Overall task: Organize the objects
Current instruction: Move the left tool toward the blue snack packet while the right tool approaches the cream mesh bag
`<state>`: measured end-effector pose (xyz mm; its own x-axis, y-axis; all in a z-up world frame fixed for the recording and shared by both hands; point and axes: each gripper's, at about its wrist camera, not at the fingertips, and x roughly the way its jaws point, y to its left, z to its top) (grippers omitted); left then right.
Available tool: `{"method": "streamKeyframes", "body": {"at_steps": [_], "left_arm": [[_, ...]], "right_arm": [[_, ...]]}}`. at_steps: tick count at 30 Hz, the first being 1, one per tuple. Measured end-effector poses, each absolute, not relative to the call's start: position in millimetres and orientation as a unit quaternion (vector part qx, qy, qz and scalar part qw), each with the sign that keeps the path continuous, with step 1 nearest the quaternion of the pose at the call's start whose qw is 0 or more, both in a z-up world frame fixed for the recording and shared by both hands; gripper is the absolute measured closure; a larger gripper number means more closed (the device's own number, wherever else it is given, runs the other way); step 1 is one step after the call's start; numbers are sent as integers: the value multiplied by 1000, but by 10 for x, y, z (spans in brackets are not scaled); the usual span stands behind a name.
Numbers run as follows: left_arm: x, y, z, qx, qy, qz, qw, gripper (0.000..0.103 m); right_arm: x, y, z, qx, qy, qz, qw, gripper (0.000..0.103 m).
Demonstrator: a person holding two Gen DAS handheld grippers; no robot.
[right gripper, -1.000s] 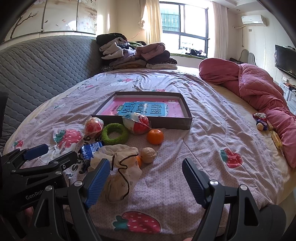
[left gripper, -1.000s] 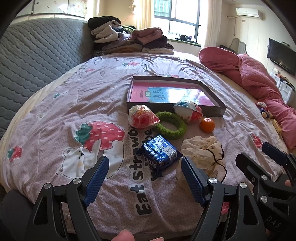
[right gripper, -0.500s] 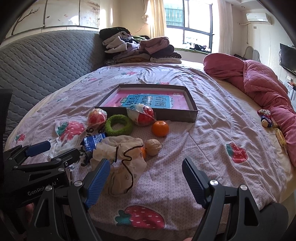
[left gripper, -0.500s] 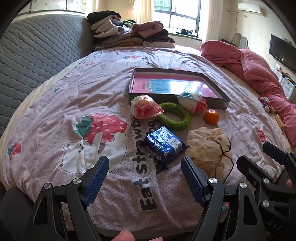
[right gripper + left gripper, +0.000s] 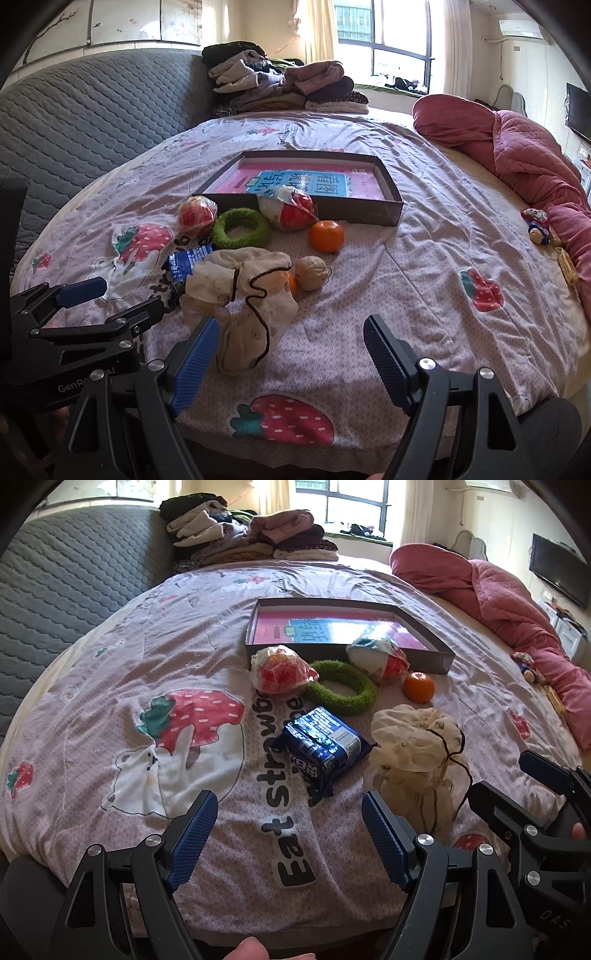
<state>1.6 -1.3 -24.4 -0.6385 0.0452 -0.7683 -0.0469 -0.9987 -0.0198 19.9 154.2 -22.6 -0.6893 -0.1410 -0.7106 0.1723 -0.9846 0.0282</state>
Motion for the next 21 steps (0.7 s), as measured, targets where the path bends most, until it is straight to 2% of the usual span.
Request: {"method": "streamKeyframes", "body": {"at_steps": [21], "left_arm": [[-246,-26,-411,-423,26,904,53,20]], "right_arm": [[72,1524,-376,395,14,-913,97,24]]}}
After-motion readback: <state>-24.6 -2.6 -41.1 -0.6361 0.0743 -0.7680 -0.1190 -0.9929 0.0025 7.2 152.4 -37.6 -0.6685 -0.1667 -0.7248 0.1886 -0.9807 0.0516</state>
